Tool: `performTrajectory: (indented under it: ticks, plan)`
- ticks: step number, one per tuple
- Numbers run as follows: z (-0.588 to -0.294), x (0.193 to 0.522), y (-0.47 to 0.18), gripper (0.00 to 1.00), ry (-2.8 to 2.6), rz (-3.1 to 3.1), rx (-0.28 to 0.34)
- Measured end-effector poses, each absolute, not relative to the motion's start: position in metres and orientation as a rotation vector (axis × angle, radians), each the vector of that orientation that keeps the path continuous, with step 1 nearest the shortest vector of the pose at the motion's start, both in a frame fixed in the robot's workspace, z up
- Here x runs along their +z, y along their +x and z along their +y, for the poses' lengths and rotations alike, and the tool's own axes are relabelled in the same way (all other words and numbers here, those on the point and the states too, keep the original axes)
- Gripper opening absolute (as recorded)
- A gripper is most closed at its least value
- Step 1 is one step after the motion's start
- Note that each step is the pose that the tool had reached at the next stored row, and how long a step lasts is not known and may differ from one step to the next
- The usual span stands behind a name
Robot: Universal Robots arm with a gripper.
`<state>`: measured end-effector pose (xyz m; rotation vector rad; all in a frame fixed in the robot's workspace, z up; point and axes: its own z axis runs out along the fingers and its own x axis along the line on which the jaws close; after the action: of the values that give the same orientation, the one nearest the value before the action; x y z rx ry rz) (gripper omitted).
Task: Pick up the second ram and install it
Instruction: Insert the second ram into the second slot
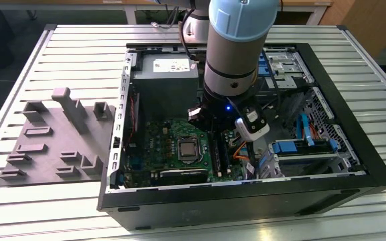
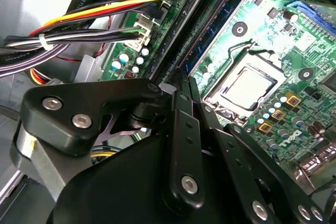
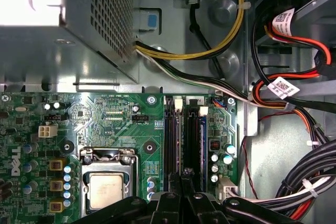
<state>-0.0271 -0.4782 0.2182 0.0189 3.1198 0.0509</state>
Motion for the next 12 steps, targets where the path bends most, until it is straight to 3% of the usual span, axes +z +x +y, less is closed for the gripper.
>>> performTrajectory:
  ticks: [8,9,11,12]
  plan:
    - [-0.4782,0.2181,-0.0270,0.13,0.019,3.120,0.051]
    - [-0.4782,0.2181,-0.0271,0.19,0.019,3.120,0.051]
    - [-0.4782,0.2180,-0.0270,0.19,0.019,3.120,0.051]
    - [-0.4782,0.2180,-0.0270,0.26,0.019,3.120,0.051]
